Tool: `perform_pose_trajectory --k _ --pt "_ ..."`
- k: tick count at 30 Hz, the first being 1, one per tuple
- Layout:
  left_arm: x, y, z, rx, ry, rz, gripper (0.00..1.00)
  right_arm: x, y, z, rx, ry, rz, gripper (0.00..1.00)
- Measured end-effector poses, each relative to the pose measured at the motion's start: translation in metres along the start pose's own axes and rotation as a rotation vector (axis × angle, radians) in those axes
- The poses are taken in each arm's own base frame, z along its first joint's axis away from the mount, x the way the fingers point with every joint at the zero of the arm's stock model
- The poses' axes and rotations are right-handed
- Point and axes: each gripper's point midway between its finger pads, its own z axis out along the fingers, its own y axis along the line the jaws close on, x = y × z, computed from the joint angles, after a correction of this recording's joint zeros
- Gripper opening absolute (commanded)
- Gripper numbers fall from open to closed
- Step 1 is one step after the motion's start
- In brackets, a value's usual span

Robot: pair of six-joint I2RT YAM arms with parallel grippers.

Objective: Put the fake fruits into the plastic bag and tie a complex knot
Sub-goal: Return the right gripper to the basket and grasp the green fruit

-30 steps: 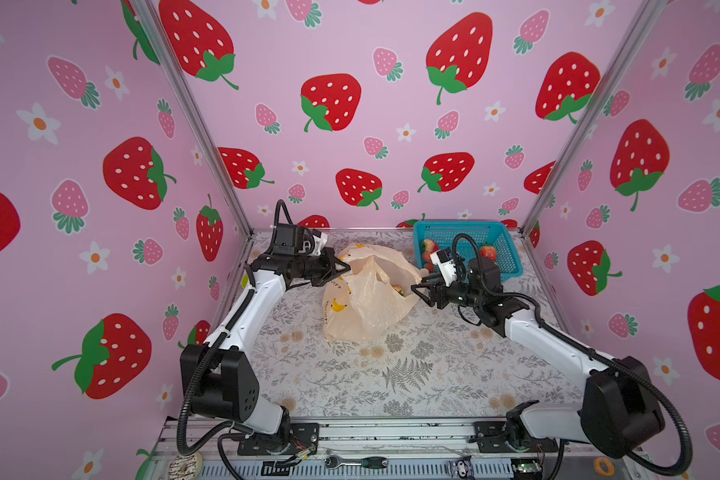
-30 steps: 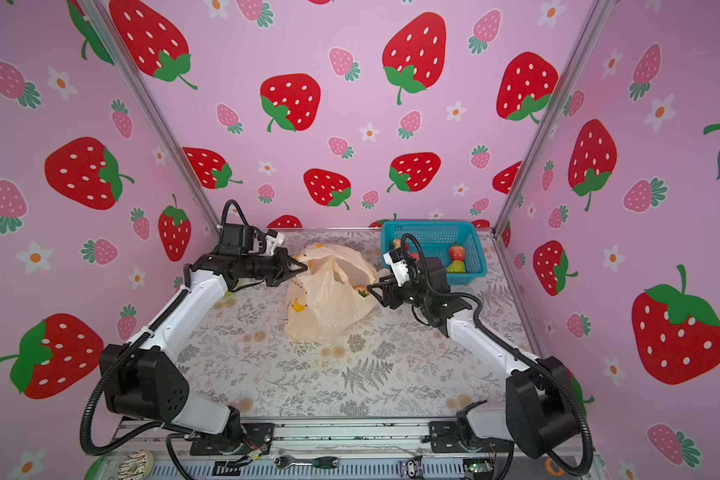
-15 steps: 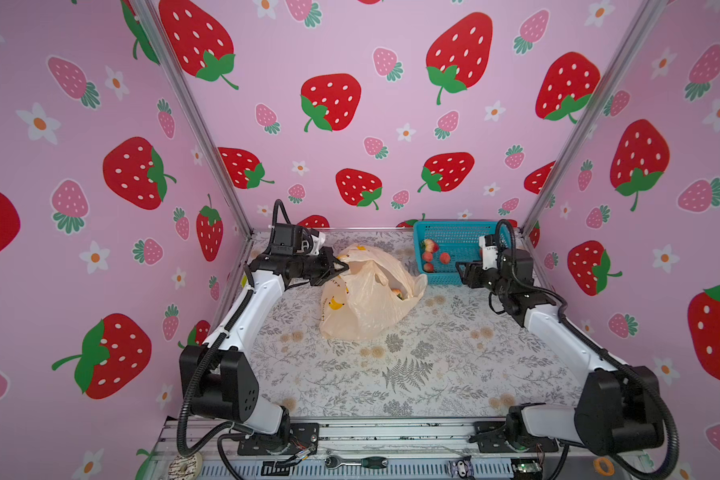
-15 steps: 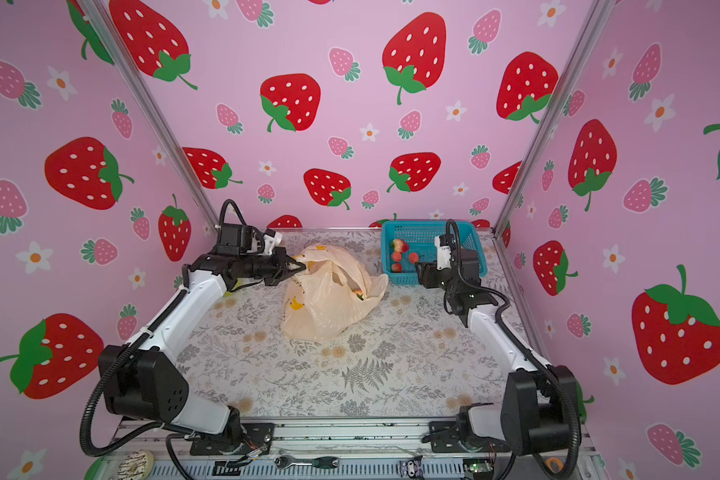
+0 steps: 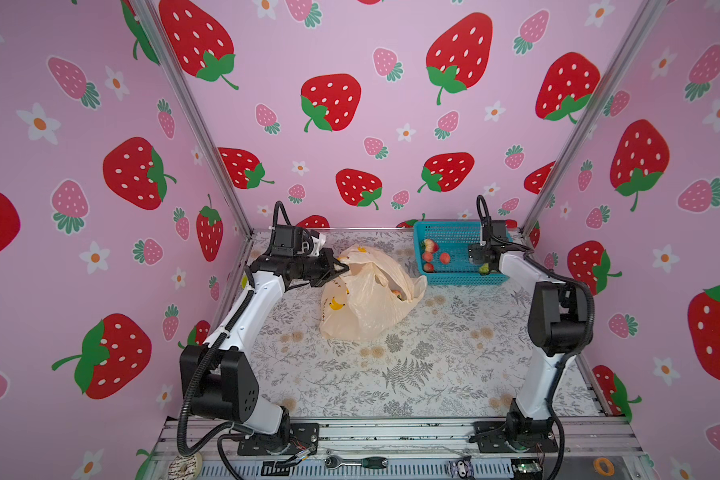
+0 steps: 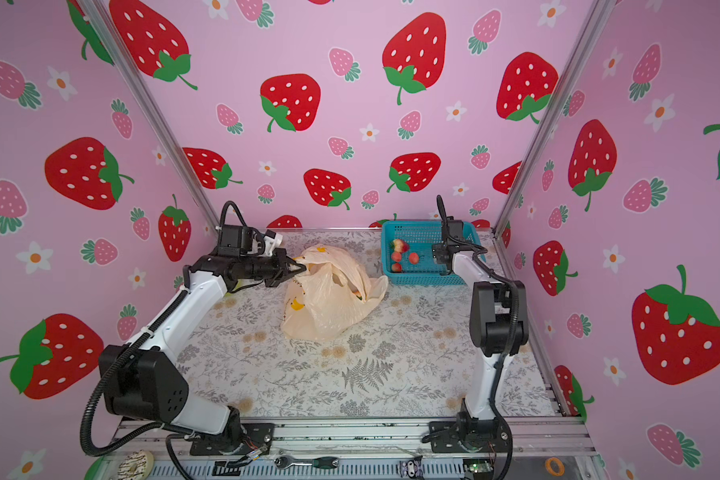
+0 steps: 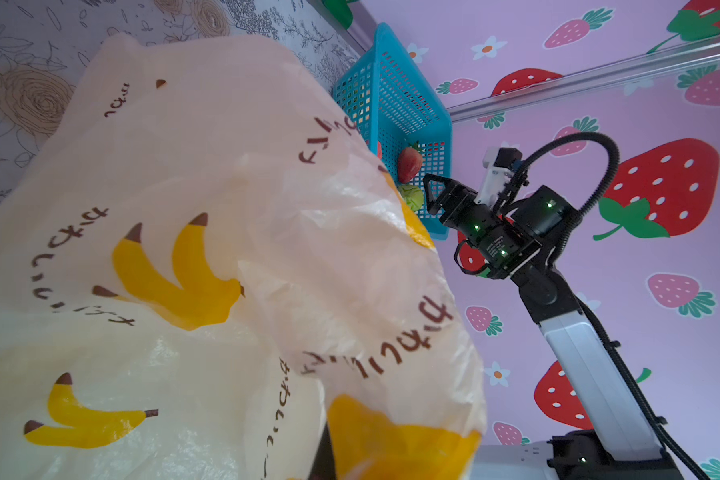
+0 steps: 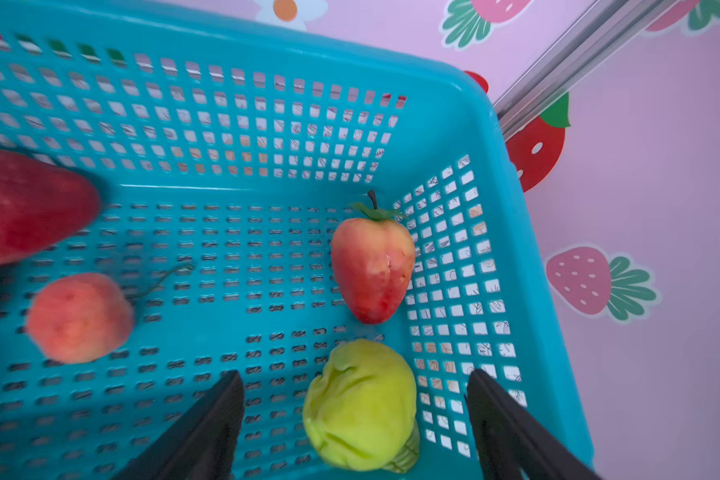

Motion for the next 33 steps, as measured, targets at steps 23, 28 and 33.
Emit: perform_pose_trajectory --k 23,28,33 --pt "0.000 0.000 0.000 0.000 0.000 -0.003 0.00 0.052 0.012 0.045 -0.017 0.305 -0.078 0.82" --pt "0.000 0.000 0.000 0.000 0.000 -0.003 0.00 0.055 0.016 0.048 -0.033 0.323 -0.079 0.76" --pt "0.000 0.000 0.000 0.000 0.000 -0.003 0.00 0.057 0.021 0.050 -0.057 0.329 -0.075 0.63"
